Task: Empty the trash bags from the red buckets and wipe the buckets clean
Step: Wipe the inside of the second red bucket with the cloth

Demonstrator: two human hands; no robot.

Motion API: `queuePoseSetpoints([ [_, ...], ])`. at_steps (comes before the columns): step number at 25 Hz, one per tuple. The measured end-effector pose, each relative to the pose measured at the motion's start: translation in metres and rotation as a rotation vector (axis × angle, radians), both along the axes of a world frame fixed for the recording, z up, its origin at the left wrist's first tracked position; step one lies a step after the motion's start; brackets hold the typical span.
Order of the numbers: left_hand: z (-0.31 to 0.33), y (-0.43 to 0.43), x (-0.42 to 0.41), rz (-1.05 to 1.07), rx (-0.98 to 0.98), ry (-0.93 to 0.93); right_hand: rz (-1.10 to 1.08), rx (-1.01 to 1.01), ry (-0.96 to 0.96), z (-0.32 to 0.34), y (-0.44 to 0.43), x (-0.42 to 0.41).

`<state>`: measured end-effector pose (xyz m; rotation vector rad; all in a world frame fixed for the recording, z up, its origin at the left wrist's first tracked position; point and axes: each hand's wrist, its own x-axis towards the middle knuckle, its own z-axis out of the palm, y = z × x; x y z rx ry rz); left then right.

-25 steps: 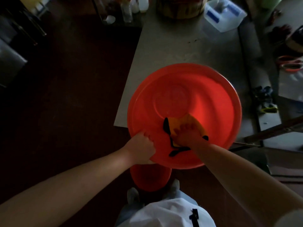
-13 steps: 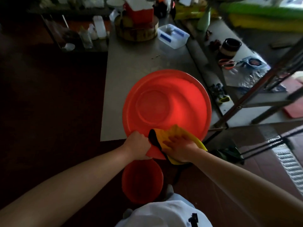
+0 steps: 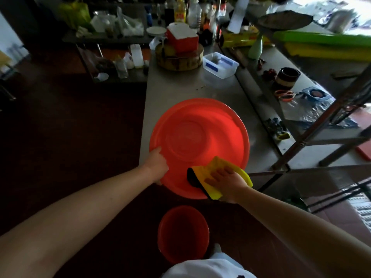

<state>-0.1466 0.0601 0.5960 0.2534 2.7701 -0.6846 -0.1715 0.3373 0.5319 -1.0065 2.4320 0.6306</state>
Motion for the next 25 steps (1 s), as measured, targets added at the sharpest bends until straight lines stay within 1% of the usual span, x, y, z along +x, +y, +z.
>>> queuePoseSetpoints([
  [1,-0.022,-0.010,0.003,0.188,0.222,0.261,0.023,-0.020,0.030,-0.003,-0.005,-0.002],
  [2,-0.031,-0.018,-0.004,0.351,0.469,0.194,0.034,-0.035,0.050,-0.006,-0.009,-0.005],
  [3,-0.035,-0.025,-0.015,0.391,0.411,0.157,0.032,-0.043,0.054,-0.007,-0.012,-0.007],
  [4,-0.046,-0.028,-0.010,0.413,0.243,0.061,0.025,-0.048,0.049,-0.008,-0.014,-0.008],
  [5,-0.047,-0.019,-0.006,0.369,0.115,-0.022,0.022,-0.058,0.047,-0.009,-0.014,-0.010],
  [6,-0.046,-0.005,-0.013,0.179,0.002,-0.182,0.027,-0.074,0.054,-0.011,-0.014,-0.011],
  [7,-0.055,0.017,-0.010,0.026,-0.044,-0.254,0.028,-0.096,0.057,-0.012,-0.014,-0.013],
  [8,-0.060,0.033,0.001,-0.002,-0.003,-0.363,0.019,-0.125,0.047,-0.011,-0.014,-0.014],
  [9,-0.059,0.048,0.008,-0.068,0.047,-0.356,0.001,-0.152,0.029,-0.011,-0.014,-0.017],
  [10,-0.060,0.059,0.011,-0.051,0.106,-0.343,-0.018,-0.173,0.010,-0.012,-0.013,-0.018],
  [11,-0.069,0.065,0.014,-0.060,0.138,-0.284,-0.039,-0.183,-0.004,-0.013,-0.012,-0.020],
  [13,-0.081,0.072,0.017,-0.127,0.073,-0.122,-0.058,-0.178,-0.014,-0.013,-0.004,-0.026],
  [14,-0.081,0.070,0.012,-0.176,0.035,-0.074,-0.050,-0.155,-0.014,-0.012,0.001,-0.031],
  [18,-0.066,0.052,-0.012,-0.235,0.000,-0.162,-0.006,-0.026,-0.050,-0.001,0.020,-0.058],
  [21,-0.049,0.049,-0.023,-0.254,-0.085,-0.185,0.076,0.001,-0.030,0.000,0.026,-0.070],
  [23,-0.049,0.062,-0.021,-0.200,-0.067,-0.226,0.135,-0.001,-0.007,-0.002,0.028,-0.074],
  [25,-0.053,0.083,-0.016,-0.179,0.025,-0.218,0.155,0.008,-0.007,-0.004,0.029,-0.076],
])
